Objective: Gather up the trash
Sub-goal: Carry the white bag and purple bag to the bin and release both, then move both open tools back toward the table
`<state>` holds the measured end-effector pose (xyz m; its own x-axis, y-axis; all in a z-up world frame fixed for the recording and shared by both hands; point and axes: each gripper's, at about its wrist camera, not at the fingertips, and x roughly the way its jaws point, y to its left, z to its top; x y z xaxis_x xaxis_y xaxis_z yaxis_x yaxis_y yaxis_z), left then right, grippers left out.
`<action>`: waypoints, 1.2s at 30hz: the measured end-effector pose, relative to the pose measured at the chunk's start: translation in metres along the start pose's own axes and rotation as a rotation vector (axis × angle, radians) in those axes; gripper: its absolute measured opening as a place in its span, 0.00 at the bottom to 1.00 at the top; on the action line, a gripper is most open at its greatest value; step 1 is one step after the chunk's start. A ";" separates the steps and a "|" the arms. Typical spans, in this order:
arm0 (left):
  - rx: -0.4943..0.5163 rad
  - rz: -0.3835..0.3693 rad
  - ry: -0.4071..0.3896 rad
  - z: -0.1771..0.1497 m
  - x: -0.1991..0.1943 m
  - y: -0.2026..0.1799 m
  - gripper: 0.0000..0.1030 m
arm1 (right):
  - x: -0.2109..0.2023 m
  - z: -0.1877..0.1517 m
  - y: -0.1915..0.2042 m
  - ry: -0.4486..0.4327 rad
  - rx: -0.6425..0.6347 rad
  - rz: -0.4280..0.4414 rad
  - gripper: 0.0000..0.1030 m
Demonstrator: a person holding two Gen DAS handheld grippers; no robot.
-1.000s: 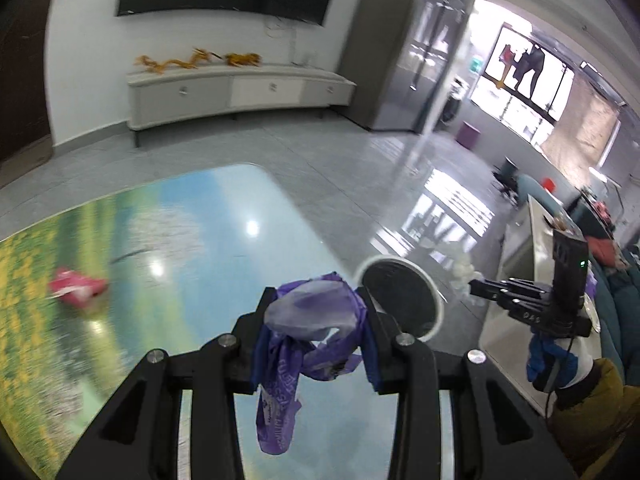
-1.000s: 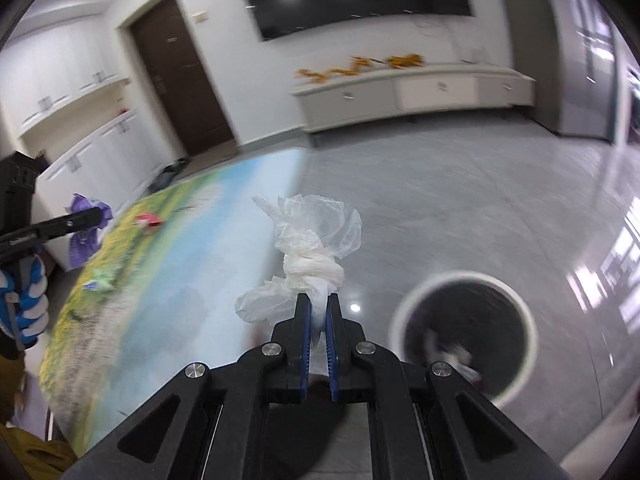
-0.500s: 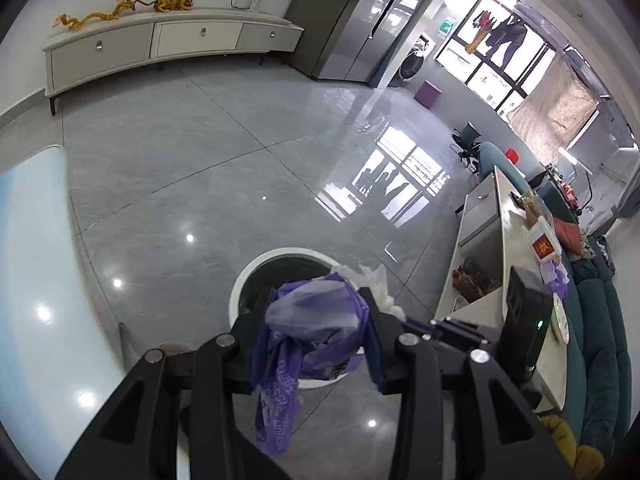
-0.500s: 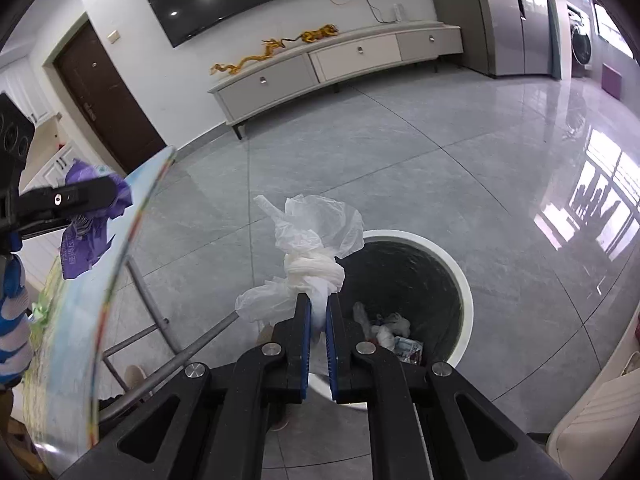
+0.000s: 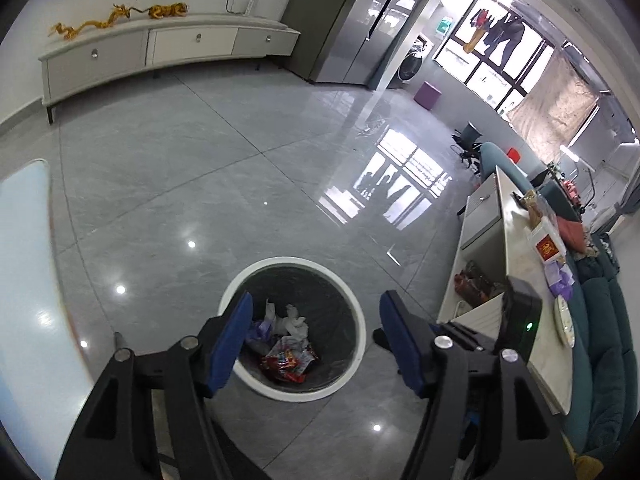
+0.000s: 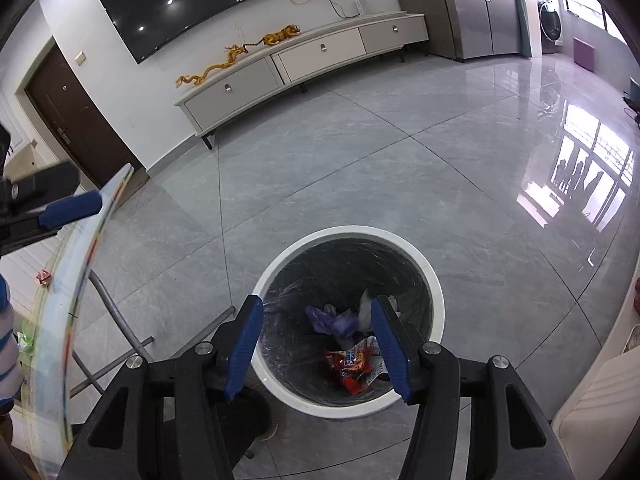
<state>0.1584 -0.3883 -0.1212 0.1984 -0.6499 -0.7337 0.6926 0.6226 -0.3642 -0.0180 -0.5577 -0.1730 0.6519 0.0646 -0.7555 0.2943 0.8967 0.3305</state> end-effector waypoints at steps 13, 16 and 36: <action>0.019 0.292 -0.149 -0.108 -0.147 0.066 0.63 | -0.061 0.004 0.077 -0.097 -0.128 0.091 0.53; -0.029 0.370 -0.176 -0.135 -0.185 0.101 0.63 | -0.067 0.002 0.103 -0.102 -0.171 0.112 0.53; -0.242 0.582 -0.145 -0.230 -0.249 0.262 0.63 | -0.017 -0.004 0.314 0.008 -0.529 0.270 0.53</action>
<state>0.1310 0.0365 -0.1654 0.5976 -0.2182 -0.7715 0.2709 0.9606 -0.0619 0.0601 -0.2753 -0.0587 0.6492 0.3227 -0.6888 -0.2716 0.9442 0.1864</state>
